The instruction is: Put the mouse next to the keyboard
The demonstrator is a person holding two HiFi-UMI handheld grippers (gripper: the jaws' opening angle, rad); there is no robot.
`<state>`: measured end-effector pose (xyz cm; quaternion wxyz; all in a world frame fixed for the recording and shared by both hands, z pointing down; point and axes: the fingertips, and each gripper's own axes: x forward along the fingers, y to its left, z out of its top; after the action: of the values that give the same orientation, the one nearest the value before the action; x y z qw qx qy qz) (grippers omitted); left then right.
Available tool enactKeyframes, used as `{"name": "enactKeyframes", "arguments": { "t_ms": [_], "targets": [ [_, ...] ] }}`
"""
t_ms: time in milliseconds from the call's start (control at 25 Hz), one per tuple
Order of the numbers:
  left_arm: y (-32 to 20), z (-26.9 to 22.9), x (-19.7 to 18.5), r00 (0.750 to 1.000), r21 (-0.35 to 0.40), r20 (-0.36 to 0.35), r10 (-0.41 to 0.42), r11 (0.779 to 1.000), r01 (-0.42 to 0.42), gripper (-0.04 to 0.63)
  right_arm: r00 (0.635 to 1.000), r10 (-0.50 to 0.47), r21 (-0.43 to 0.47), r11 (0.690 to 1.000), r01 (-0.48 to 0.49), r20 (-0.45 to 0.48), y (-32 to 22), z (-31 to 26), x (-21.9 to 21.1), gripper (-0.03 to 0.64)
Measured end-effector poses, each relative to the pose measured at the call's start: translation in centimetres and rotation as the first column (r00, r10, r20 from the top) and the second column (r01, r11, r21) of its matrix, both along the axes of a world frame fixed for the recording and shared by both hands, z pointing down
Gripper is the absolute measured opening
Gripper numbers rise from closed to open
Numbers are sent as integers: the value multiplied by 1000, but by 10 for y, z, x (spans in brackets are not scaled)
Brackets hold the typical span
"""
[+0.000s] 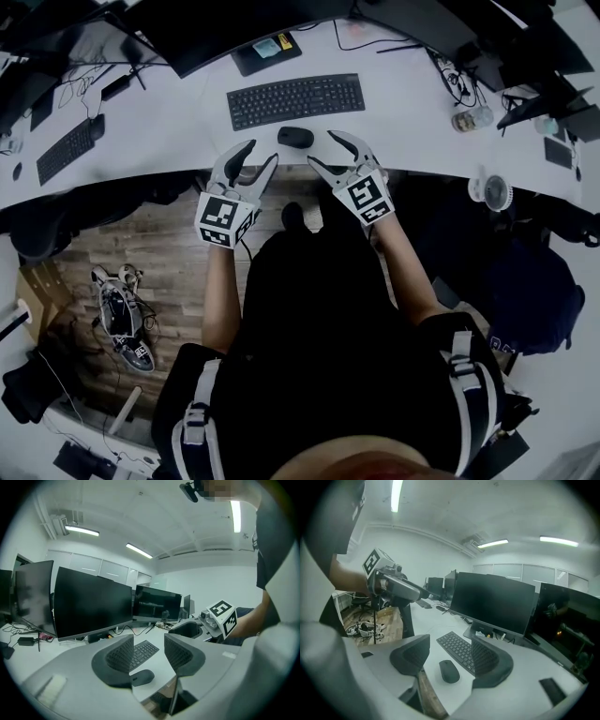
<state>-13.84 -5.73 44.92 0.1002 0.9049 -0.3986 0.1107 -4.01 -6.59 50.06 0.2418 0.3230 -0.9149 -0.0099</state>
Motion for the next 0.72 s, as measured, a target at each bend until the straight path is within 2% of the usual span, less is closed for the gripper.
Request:
{"name": "enactKeyframes", "arguments": {
  "t_ms": [400,720],
  "targets": [
    [3,12,-8,999,-37,12,-40,998,41,192,999,-38,-19,999,38,12,-7,8,-3,278],
    [-3,14,-16,997,-45,18,-78,996,79,192,994,-105,-40,994,106,22,-10,15,-19,278]
  ]
}}
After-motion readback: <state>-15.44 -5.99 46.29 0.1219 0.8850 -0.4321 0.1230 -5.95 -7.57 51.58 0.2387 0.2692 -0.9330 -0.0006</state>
